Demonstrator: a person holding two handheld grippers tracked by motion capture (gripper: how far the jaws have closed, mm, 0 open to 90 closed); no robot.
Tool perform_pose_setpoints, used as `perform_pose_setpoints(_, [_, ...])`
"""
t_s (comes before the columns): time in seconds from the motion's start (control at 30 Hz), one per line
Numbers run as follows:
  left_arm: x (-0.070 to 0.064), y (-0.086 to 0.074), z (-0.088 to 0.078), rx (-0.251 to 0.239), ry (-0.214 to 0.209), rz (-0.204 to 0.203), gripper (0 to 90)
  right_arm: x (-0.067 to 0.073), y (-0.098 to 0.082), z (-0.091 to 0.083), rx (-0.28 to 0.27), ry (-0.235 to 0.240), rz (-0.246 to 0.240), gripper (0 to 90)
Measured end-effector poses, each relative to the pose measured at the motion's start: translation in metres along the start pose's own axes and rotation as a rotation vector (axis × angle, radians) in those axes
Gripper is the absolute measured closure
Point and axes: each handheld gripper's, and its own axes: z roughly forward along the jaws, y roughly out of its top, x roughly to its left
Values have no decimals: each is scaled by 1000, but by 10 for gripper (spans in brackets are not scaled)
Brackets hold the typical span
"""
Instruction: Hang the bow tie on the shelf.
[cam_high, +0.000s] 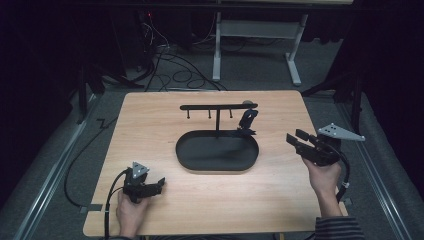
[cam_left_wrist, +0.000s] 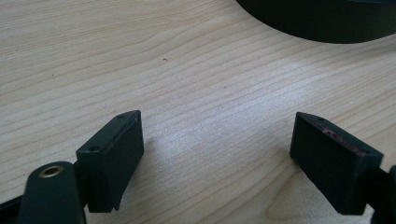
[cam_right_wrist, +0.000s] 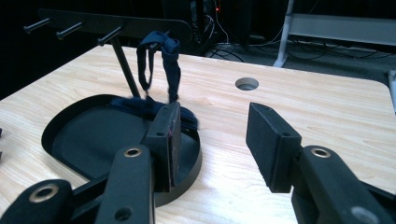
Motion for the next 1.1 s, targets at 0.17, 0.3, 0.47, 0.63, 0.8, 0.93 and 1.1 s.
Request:
perform_pose_setpoints(0.17, [0,0,0,0,0,0,179,1,-5,-5,-2,2,3,569])
perform_pose_setpoints(0.3, [0,0,0,0,0,0,179,1,-10,-9,-7,3,14,568])
perform_pose_setpoints(0.47, [0,0,0,0,0,0,179,3,-19,-13,-12,11,21,568])
perform_pose_setpoints(0.63, [0,0,0,0,0,0,179,3,-27,-13,-8,11,34,568])
perform_pose_setpoints(0.8, [0,0,0,0,0,0,179,5,-32,-13,-6,15,34,568])
perform_pose_setpoints(0.93, [0,0,0,0,0,0,179,7,-37,-11,0,21,42,568])
perform_pose_setpoints(1.1, [0,0,0,0,0,0,179,9,-44,-6,11,36,53,568])
